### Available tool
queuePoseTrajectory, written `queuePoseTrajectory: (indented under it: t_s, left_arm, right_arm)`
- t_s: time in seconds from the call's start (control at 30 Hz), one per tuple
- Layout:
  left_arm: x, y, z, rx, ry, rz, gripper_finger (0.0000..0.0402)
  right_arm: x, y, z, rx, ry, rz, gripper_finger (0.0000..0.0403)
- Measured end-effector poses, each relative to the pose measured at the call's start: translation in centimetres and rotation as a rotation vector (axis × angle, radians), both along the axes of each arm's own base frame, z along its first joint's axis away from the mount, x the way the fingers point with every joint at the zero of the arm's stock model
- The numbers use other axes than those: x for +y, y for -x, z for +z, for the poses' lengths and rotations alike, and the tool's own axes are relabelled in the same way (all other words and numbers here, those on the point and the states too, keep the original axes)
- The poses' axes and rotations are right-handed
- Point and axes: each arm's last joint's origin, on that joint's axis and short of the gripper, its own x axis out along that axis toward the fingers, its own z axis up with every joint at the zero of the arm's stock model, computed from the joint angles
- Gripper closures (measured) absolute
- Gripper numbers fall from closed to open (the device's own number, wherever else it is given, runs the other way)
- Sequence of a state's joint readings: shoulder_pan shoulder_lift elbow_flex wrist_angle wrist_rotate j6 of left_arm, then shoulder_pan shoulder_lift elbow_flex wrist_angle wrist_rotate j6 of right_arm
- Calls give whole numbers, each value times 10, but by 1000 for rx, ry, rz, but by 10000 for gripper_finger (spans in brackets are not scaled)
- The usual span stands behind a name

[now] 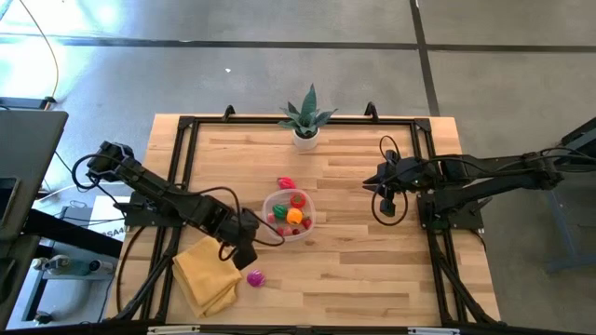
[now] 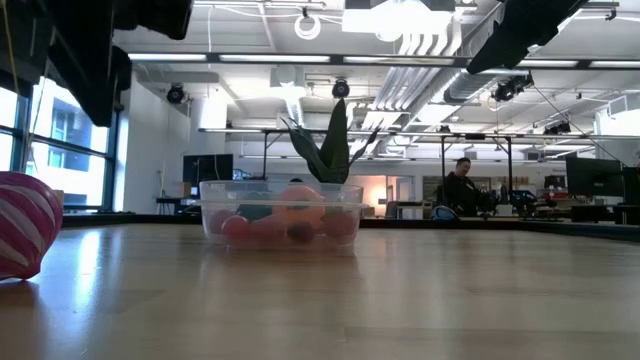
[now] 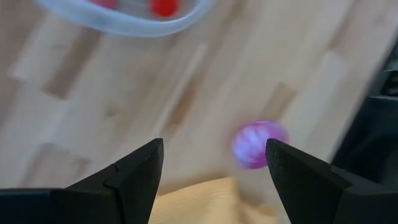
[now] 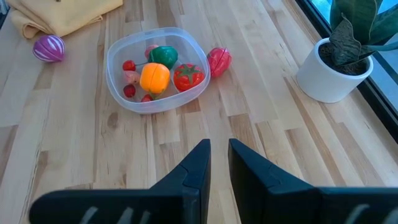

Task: Pick and placing Produce into tupperware
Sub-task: Put the violet onion into the transparent bin

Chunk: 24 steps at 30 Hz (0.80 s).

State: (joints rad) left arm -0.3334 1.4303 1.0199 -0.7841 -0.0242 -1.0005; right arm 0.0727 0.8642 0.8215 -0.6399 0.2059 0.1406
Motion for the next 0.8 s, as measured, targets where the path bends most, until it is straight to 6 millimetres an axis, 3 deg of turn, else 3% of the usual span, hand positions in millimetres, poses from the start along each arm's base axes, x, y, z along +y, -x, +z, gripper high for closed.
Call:
queuePoseTrajectory:
  t_s: [0.3, 0.53, 0.8]
  left_arm:
    - [-27, -15, 3, -141, 202, 67, 131]
    - [-52, -15, -9, -39, 222, 149, 131]
    - [-70, -39, 2, 53, 152, 187, 131]
  right_arm:
    - [0, 0, 0, 1, 0, 0, 356]
    - [0, 0, 0, 1, 0, 0, 356]
    - [0, 0, 0, 2, 0, 0, 356]
